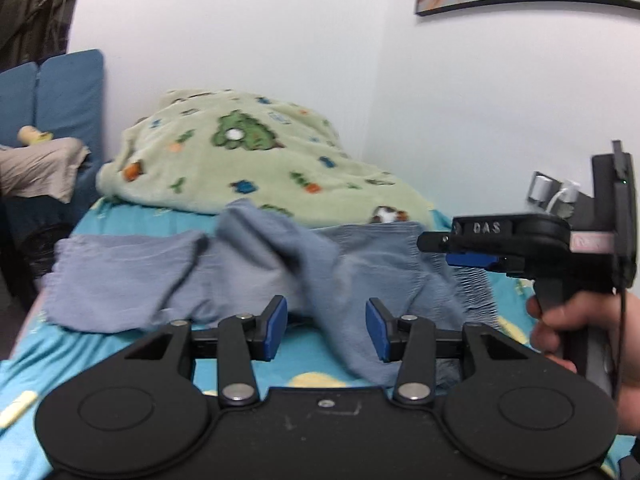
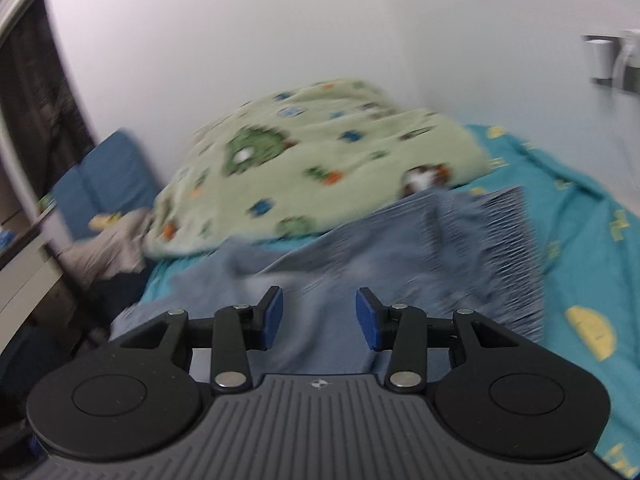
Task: Fold clothes
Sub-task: 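Lay the jeans flat on the bed and open both grippers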
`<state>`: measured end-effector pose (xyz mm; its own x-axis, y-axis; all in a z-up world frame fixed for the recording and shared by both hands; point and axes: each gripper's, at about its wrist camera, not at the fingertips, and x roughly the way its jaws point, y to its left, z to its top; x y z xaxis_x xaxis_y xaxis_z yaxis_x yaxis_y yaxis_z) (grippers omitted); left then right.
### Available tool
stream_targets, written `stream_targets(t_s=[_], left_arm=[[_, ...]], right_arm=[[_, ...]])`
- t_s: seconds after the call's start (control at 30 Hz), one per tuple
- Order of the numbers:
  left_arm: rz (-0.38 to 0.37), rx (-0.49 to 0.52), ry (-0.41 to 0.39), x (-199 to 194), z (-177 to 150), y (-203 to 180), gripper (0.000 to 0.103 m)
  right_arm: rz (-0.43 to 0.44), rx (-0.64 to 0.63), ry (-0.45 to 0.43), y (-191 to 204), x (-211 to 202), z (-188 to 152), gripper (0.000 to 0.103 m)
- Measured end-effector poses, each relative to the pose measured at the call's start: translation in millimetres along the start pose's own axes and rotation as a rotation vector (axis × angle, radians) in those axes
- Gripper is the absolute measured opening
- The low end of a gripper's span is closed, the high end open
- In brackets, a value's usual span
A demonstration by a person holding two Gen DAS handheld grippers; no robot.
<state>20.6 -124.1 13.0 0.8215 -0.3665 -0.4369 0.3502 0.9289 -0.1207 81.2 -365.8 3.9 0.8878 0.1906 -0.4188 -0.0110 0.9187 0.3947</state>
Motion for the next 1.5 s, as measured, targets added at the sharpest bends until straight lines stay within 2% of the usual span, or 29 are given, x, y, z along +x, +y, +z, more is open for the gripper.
stream_targets(t_s=[0.1,0.2,0.27,0.37,0.57,0.63,0.7,0.73,0.77,1.0,1.2,1.3,1.4,1.5], left_arm=[[0.037,-0.025,-0.009,-7,1,26,0.041],[0.069,-0.046,-0.036,-10,-2,48,0.041],[0.088,-0.061,-0.061,-10,-5,61,0.042],[0.076,-0.121,-0.045,-1,-6,78,0.042],[0.069,-0.150,-0.029,15,-6,93,0.042],[0.067,-0.155,-0.012,20,-9,98,0.042],[0.061,-0.174,0.005,23,-11,102,0.042],[0.060,-0.181,0.008,24,-13,104,0.042],[0.064,-0.184,0.006,24,-13,106,0.042],[0.067,-0.247,-0.034,14,-6,122,0.042],[0.044,-0.277,-0.070,-4,1,124,0.042],[0.038,-0.290,-0.087,-13,2,127,0.042],[0.035,-0.302,-0.096,-18,2,131,0.042],[0.029,-0.305,-0.087,-15,2,132,0.042]], right_arm=[[0.058,-0.062,0.014,28,14,-14,0.047],[0.097,-0.121,0.024,46,35,-28,0.058],[0.095,-0.183,0.026,58,48,-36,0.060],[0.069,-0.280,-0.017,72,65,-38,0.060],[-0.012,-0.330,-0.084,72,96,-26,0.060],[-0.025,-0.340,-0.061,70,109,-29,0.057],[-0.030,-0.352,-0.043,69,120,-33,0.045],[-0.023,-0.361,-0.041,68,122,-35,0.028],[-0.021,-0.384,-0.041,71,120,-37,0.017],[0.010,-0.640,-0.021,107,81,-47,0.012],[0.079,-0.772,0.099,123,37,-72,0.010],[0.099,-0.816,0.228,125,27,-94,0.010],[0.080,-0.878,0.330,126,18,-121,0.009],[0.037,-0.869,0.384,122,15,-136,0.009]])
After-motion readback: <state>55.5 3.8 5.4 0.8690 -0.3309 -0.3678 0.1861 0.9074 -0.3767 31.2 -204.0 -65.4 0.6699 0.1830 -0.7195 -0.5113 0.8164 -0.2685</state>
